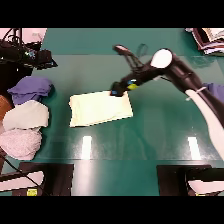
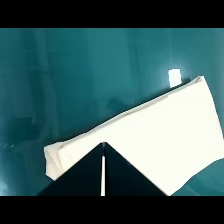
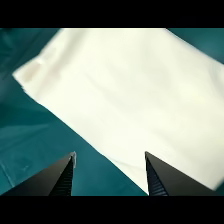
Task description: Fold the shirts.
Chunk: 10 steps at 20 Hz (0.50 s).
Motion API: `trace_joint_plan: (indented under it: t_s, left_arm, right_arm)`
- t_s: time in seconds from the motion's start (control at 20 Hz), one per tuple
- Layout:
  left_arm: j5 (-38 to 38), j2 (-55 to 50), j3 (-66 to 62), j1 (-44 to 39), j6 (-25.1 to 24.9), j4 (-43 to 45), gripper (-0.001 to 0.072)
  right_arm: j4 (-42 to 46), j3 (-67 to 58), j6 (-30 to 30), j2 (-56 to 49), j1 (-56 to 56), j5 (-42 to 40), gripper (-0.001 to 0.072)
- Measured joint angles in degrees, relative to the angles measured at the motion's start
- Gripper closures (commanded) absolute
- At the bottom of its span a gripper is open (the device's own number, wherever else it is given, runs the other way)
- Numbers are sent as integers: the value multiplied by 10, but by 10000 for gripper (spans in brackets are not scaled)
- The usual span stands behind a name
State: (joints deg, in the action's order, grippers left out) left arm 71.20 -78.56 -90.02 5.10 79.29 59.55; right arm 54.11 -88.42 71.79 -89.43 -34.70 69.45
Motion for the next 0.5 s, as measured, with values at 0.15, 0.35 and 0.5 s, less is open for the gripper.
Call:
trace_joint_plan:
  t_s: [0.15, 0.35, 0.5]
  left_arm:
    - [3, 1, 1, 1, -1, 0, 681]
    - [2, 1, 3, 2, -2, 0, 681]
    - [2, 1, 4, 2, -2, 0, 681]
  right_arm:
    - [5, 88, 18, 8, 94, -3, 82]
    - [-61, 137, 27, -46, 167, -5, 84]
    - [-116, 116, 27, -105, 164, -5, 113]
